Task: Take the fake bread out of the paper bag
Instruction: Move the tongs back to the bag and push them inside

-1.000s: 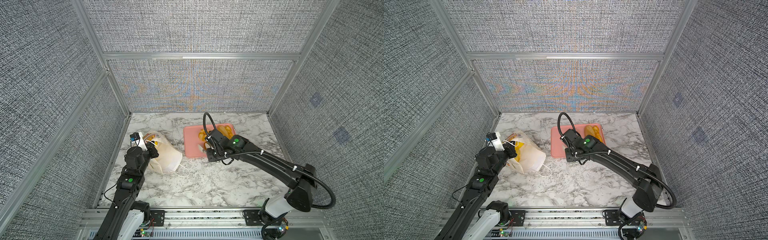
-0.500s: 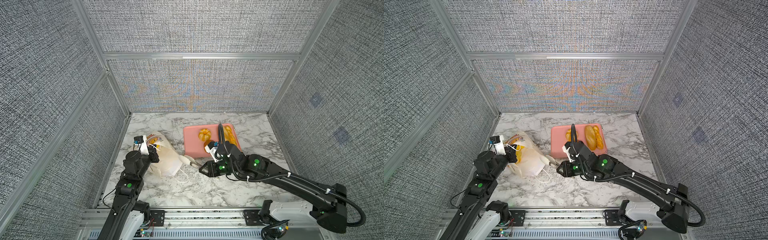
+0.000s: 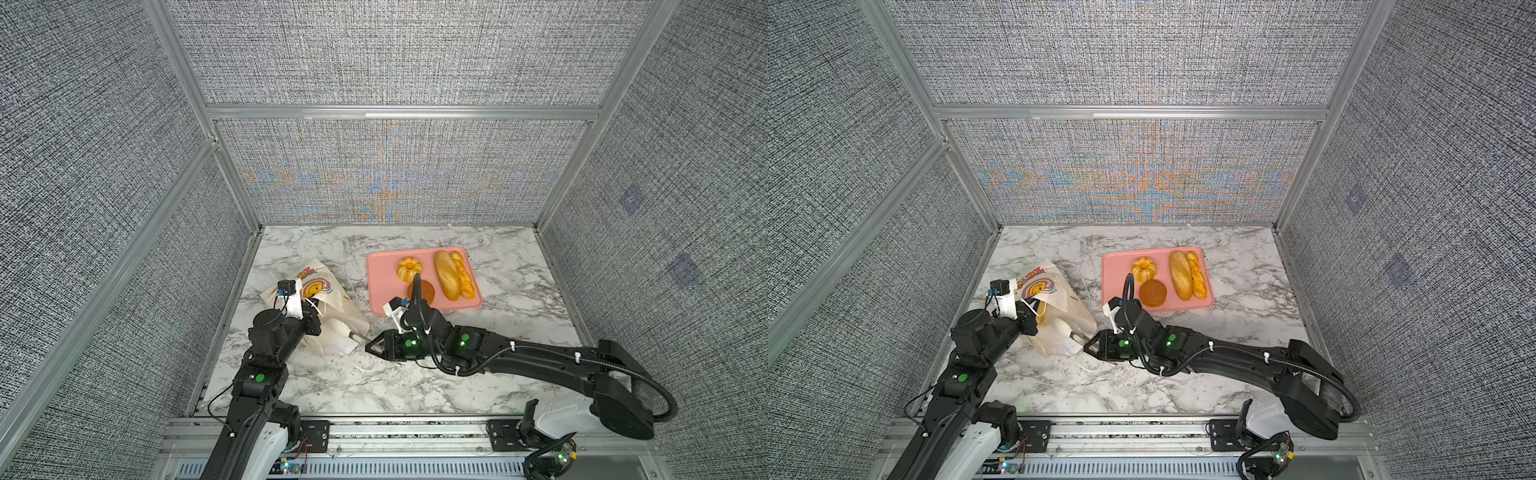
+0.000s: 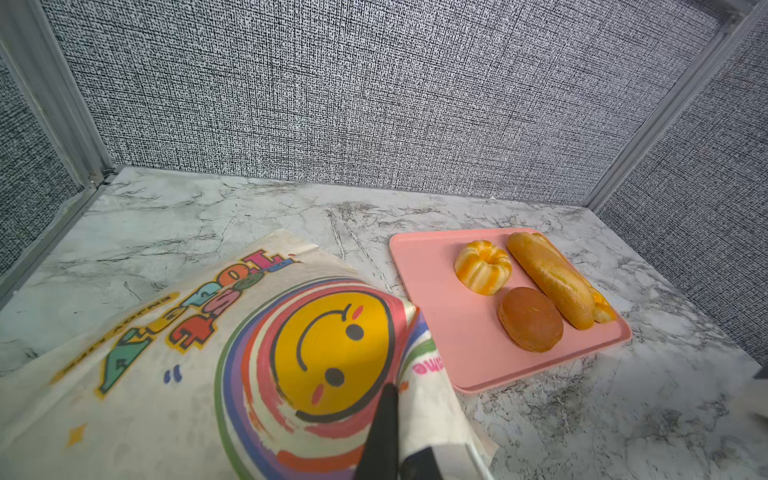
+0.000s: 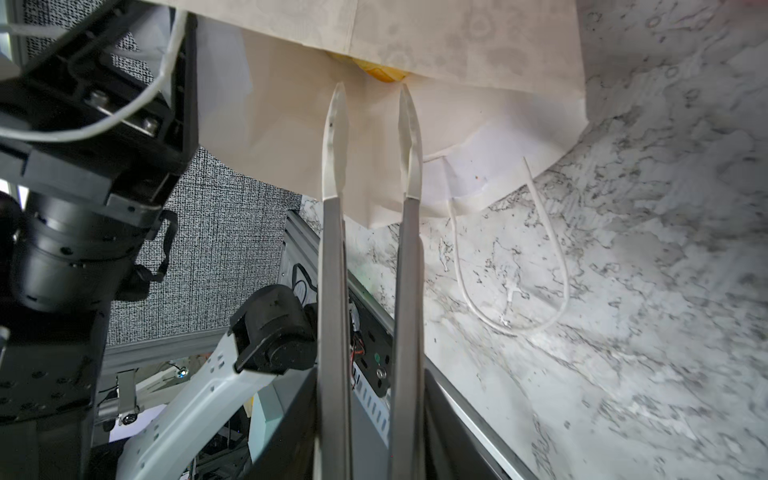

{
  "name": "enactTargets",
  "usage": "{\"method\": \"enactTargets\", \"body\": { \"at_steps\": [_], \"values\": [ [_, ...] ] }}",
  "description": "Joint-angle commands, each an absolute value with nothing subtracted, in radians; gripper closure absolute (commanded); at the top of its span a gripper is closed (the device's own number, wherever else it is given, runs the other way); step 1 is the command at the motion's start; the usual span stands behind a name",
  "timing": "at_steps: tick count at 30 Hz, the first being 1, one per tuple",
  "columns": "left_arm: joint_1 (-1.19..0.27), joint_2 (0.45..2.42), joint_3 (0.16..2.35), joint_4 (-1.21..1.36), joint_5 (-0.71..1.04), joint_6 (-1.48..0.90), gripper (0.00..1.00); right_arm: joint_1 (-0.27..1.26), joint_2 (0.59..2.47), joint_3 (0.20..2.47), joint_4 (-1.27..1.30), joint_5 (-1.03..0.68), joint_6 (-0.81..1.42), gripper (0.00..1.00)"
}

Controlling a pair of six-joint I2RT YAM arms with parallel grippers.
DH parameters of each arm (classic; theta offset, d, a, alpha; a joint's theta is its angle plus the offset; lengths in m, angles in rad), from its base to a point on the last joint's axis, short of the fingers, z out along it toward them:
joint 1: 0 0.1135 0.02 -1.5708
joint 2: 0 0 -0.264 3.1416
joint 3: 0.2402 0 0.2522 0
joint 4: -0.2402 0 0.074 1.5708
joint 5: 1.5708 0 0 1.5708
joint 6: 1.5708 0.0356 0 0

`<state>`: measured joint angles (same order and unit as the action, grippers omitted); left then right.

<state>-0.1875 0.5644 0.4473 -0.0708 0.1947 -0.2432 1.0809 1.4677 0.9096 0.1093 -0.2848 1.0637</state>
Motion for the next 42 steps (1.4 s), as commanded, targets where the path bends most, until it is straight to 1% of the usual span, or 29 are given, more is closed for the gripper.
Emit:
{"method": "enactTargets", "body": {
  "at_steps": [1, 7, 13, 17, 22, 31, 42],
  "values": [
    [-0.188, 0.554, 0.445, -0.072, 0.22, -0.236, 1.0, 1.086, 1.507, 0.917, 0.307, -0.312, 1.129, 0.64],
    [-0.188, 0.574, 0.439, -0.052, 0.256, -0.231, 1.0, 1.095, 1.572, 0.917, 0.374, -0.283, 1.16, 0.63],
    [-0.19, 0.589, 0.443, -0.052, 0.309, -0.227, 1.0, 1.058, 1.677, 0.997, 0.437, -0.268, 1.154, 0.63],
    [-0.193, 0.572, 0.445, -0.075, 0.304, -0.218, 1.0, 1.017, 1.763, 1.034, 0.534, -0.318, 1.179, 0.62],
    [-0.195, 0.57, 0.452, -0.097, 0.3, -0.221, 1.0, 0.993, 1.841, 1.077, 0.567, -0.352, 1.191, 0.59],
    [-0.198, 0.583, 0.453, -0.102, 0.292, -0.229, 1.0, 0.975, 1.911, 1.06, 0.659, -0.356, 1.223, 0.57],
    [-0.202, 0.601, 0.459, -0.101, 0.282, -0.238, 1.0, 0.953, 2.013, 1.174, 0.697, -0.379, 1.241, 0.58]
  ]
}}
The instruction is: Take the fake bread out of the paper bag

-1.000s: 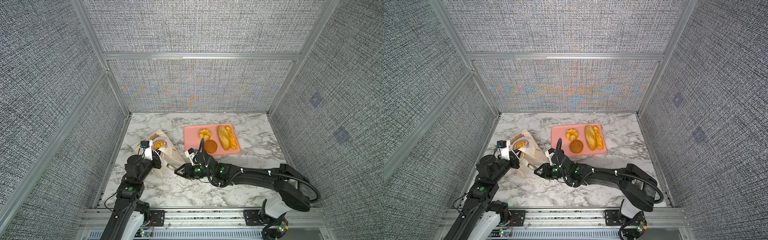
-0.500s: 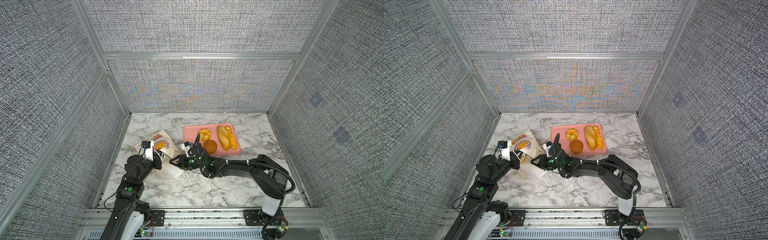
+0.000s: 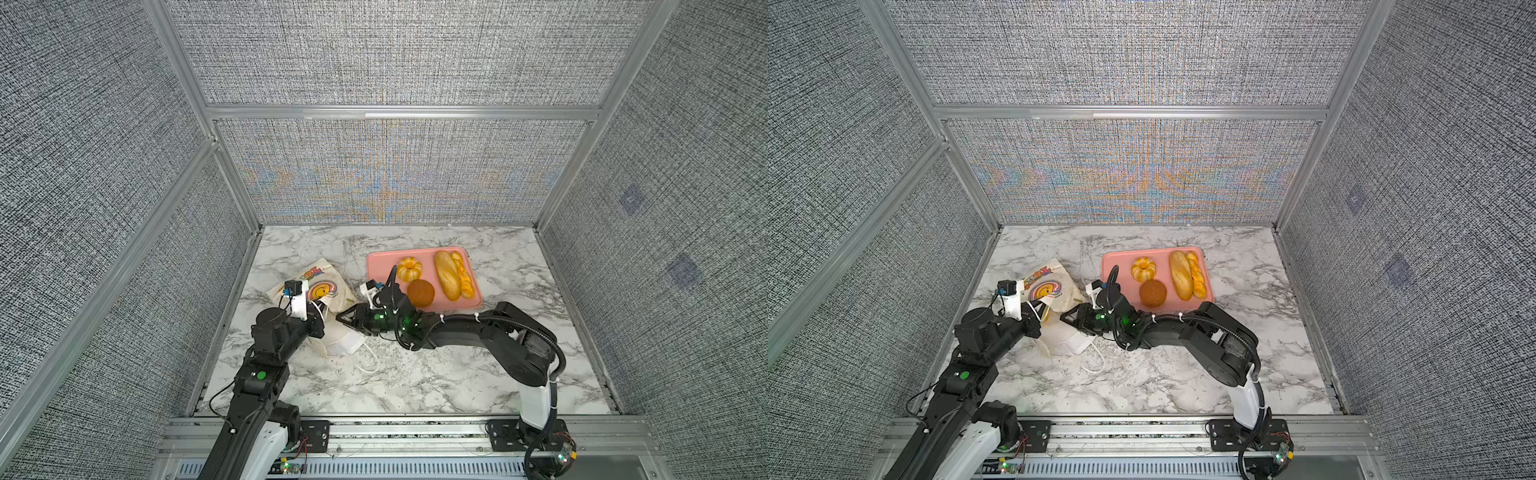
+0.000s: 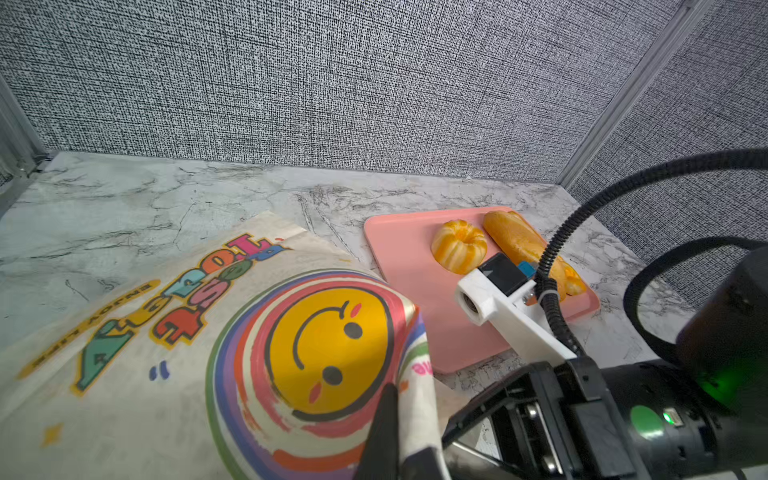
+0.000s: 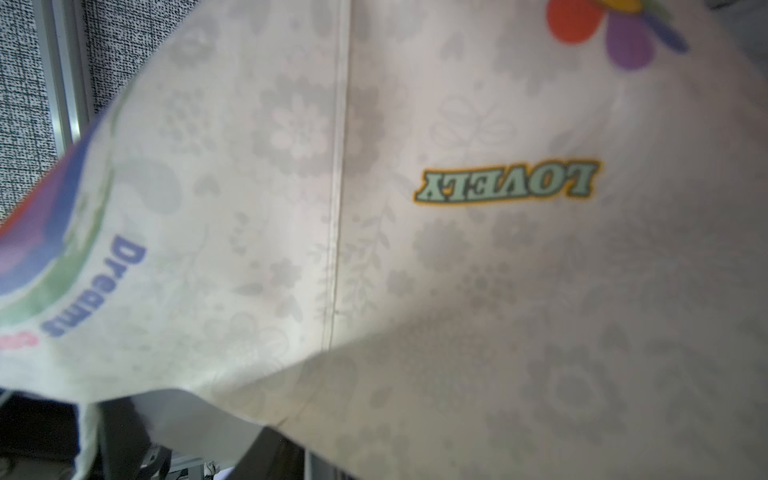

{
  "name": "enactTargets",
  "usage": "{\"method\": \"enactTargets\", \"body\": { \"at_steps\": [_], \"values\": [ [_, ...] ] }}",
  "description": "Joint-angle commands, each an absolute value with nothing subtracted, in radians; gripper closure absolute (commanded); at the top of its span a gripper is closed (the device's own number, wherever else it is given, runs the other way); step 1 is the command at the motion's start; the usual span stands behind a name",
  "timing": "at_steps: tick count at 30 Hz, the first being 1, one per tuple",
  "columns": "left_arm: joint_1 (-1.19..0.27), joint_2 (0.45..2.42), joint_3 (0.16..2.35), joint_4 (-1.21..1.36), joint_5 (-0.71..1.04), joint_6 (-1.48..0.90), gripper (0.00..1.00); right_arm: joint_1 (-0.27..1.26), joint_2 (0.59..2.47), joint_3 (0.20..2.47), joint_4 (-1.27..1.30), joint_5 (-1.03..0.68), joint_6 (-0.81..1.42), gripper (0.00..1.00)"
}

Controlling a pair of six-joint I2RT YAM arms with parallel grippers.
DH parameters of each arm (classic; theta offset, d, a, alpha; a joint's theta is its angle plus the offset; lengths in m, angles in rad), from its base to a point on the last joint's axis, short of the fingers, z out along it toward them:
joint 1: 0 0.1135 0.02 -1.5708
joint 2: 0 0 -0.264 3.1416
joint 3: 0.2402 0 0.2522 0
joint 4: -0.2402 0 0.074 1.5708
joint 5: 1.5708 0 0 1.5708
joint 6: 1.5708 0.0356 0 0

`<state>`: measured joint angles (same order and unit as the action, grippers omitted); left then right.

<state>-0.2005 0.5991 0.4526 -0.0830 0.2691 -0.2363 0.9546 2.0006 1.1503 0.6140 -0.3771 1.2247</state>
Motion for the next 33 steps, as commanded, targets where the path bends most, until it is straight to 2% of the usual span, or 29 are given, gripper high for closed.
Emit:
{"method": "enactTargets", "body": {
  "at_steps": [1, 11, 16, 22, 24, 26, 29, 33],
  "values": [
    [-0.204, 0.606, 0.463, -0.103, 0.277, -0.24, 1.0, 0.953, 2.022, 1.188, 0.706, -0.387, 1.245, 0.58],
    [-0.203, 0.681, 0.524, -0.104, 0.163, -0.366, 1.0, 0.995, 2.016, 1.145, 0.731, -0.316, 1.244, 0.59],
    [-0.205, 0.728, 0.532, -0.066, 0.192, -0.399, 1.0, 1.022, 2.041, 1.151, 0.783, -0.285, 1.262, 0.59],
    [-0.212, 0.715, 0.513, -0.072, 0.201, -0.4, 1.0, 1.009, 2.074, 1.209, 0.729, -0.258, 1.267, 0.59],
    [-0.214, 0.702, 0.505, -0.07, 0.2, -0.403, 1.0, 1.001, 2.094, 1.239, 0.71, -0.261, 1.265, 0.64],
    [-0.215, 0.694, 0.502, -0.071, 0.192, -0.411, 1.0, 0.991, 2.109, 1.256, 0.716, -0.27, 1.271, 0.81],
    [-0.217, 0.695, 0.503, -0.084, 0.13, -0.469, 1.0, 0.985, 2.085, 1.239, 0.712, -0.283, 1.268, 0.99],
    [-0.216, 0.731, 0.5, -0.059, 0.035, -0.584, 1.0, 0.995, 1.989, 1.163, 0.648, -0.284, 1.224, 1.0]
  ]
}}
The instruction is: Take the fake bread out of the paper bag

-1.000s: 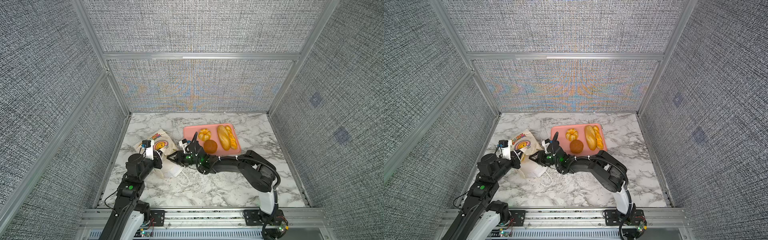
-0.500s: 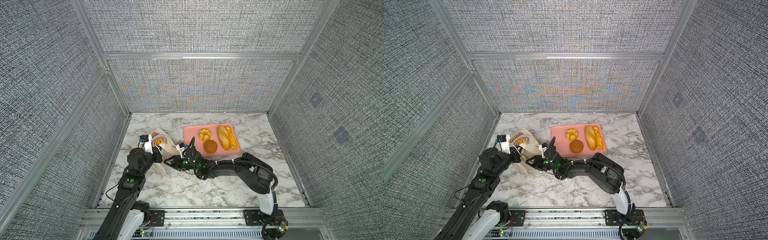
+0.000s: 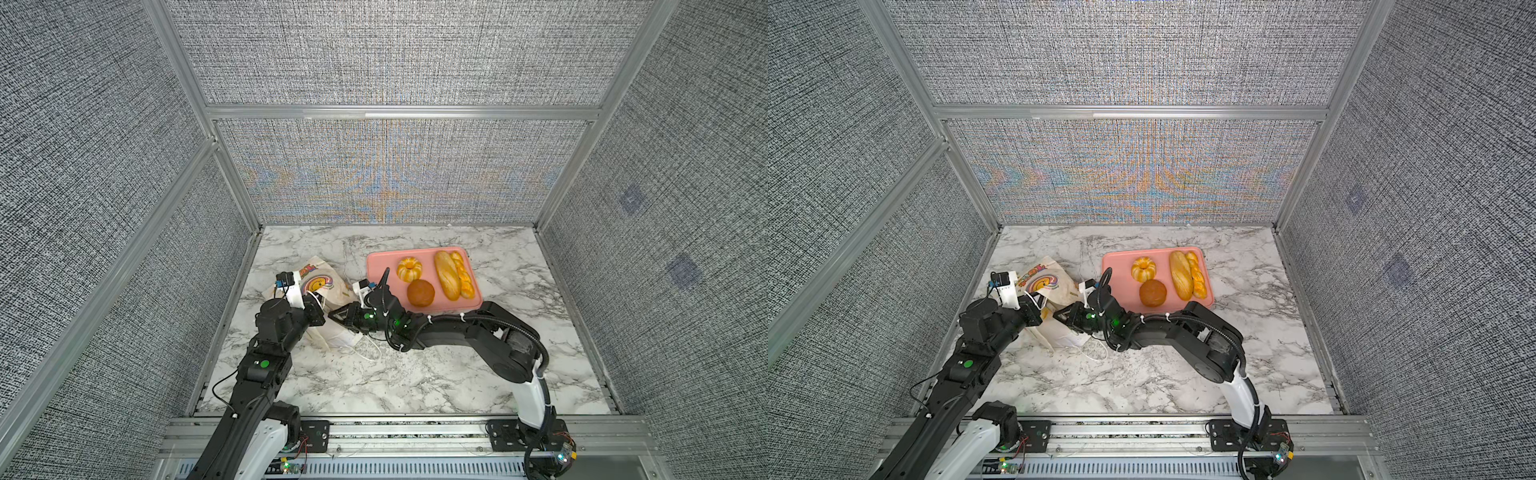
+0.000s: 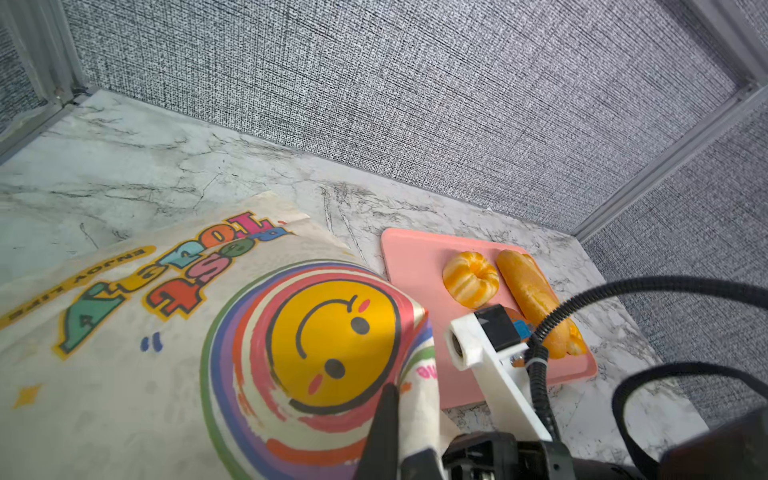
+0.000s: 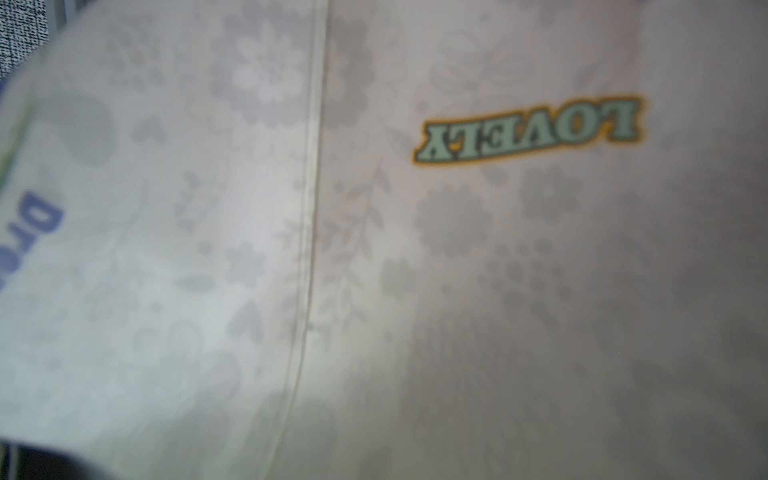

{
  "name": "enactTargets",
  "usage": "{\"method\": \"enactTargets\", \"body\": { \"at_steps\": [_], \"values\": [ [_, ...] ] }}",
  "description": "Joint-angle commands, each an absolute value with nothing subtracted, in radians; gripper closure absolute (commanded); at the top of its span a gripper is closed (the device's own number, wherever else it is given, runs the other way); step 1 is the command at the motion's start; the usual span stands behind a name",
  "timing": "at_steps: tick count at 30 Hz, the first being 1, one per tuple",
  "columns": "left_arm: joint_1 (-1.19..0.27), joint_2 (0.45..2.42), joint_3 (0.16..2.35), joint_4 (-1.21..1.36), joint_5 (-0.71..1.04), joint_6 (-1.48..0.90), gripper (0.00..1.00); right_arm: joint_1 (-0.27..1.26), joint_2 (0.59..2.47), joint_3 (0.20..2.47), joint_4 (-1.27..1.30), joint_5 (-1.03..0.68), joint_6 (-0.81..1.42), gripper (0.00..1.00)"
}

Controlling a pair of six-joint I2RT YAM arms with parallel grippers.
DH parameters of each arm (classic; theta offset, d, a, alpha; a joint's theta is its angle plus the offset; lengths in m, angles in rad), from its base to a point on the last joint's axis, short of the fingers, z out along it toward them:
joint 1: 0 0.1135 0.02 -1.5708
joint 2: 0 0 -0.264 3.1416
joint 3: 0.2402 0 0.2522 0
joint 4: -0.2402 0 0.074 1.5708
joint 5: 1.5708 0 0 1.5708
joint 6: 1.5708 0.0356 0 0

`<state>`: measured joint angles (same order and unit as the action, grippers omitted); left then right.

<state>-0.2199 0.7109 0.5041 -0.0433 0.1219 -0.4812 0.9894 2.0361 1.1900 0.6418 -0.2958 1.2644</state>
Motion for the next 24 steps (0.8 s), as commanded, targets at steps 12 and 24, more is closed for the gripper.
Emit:
{"method": "enactTargets", "body": {
  "at_steps": [12, 24],
  "values": [
    [-0.222, 0.831, 0.544, 0.016, 0.046, -0.568, 1.0, 1.043, 1.642, 0.984, 0.276, -0.176, 1.031, 1.0],
    [-0.222, 0.802, 0.582, -0.009, 0.069, -0.478, 1.0, 1.072, 1.461, 0.868, 0.038, -0.098, 0.884, 1.0]
  ]
}}
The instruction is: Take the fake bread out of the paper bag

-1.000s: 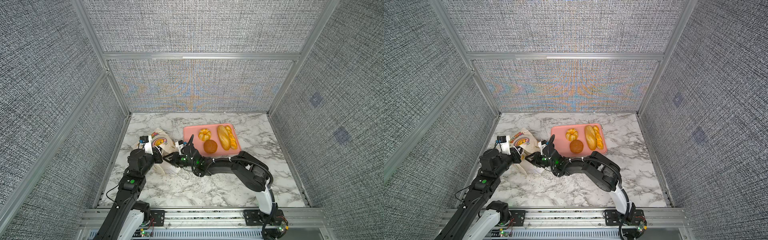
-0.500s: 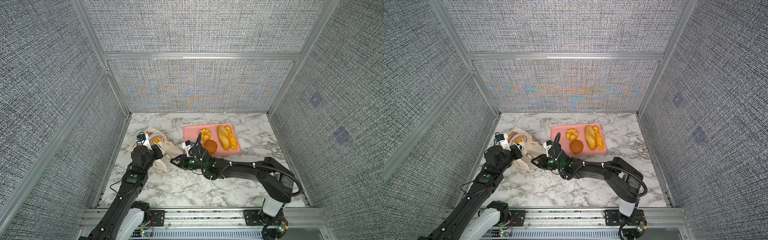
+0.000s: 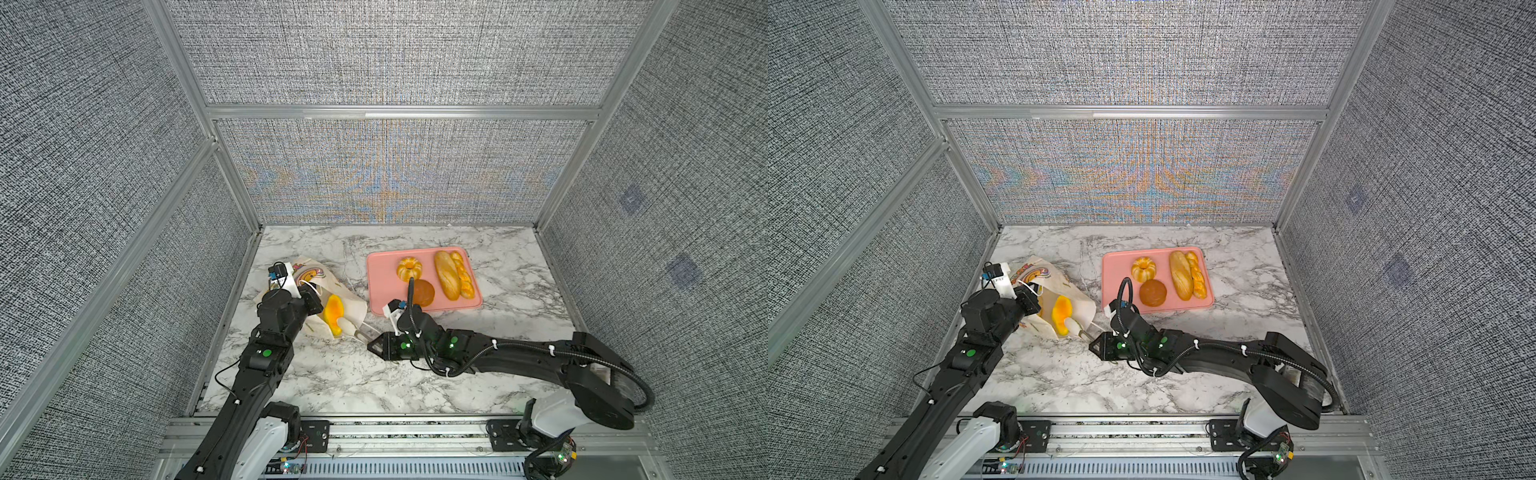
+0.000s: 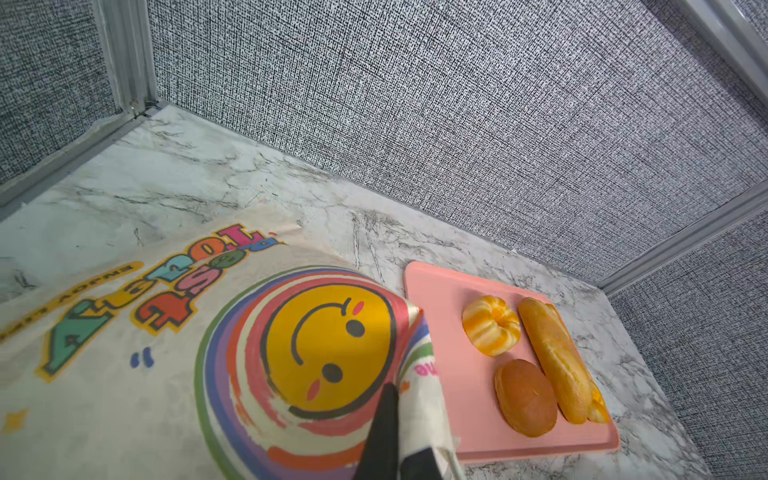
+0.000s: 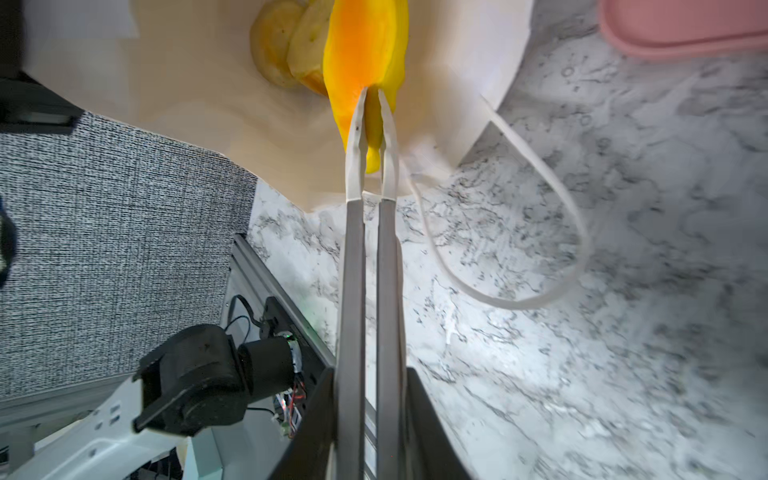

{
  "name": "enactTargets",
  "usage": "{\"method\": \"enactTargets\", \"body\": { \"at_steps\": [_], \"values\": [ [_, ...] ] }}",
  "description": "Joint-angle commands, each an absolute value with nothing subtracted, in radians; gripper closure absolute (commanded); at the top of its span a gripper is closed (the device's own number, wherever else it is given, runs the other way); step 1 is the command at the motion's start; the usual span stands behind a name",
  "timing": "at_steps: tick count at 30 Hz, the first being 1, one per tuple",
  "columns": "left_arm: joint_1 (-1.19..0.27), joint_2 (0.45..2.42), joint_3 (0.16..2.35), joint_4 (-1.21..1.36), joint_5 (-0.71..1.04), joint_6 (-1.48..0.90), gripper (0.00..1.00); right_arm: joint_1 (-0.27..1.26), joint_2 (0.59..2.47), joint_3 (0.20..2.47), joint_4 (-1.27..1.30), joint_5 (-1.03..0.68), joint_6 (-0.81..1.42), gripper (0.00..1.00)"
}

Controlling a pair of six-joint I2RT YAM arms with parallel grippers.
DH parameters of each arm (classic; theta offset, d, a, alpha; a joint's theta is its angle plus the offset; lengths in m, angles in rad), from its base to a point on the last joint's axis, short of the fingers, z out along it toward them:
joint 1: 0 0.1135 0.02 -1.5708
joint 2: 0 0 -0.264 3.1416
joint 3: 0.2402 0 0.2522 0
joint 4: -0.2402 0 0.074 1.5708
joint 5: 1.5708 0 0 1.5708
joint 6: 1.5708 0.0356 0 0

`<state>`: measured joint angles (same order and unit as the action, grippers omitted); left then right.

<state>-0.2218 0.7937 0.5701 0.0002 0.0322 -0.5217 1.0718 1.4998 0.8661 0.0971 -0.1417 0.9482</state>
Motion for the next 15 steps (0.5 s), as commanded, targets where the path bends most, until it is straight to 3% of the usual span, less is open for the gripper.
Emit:
{"method": "enactTargets", "body": {
  "at_steps": [1, 8, 15],
  "values": [
    [-0.224, 0.806, 0.583, -0.009, 0.085, -0.472, 1.0, 1.071, 1.443, 0.874, 0.005, -0.087, 0.865, 1.0],
    [-0.224, 0.796, 0.565, -0.028, 0.132, -0.46, 1.0, 1.054, 1.366, 0.885, -0.13, -0.066, 0.792, 1.0],
    [-0.224, 0.796, 0.574, -0.021, 0.013, -0.516, 1.0, 1.069, 1.29, 0.87, -0.206, -0.122, 0.78, 1.0]
  ]
}}
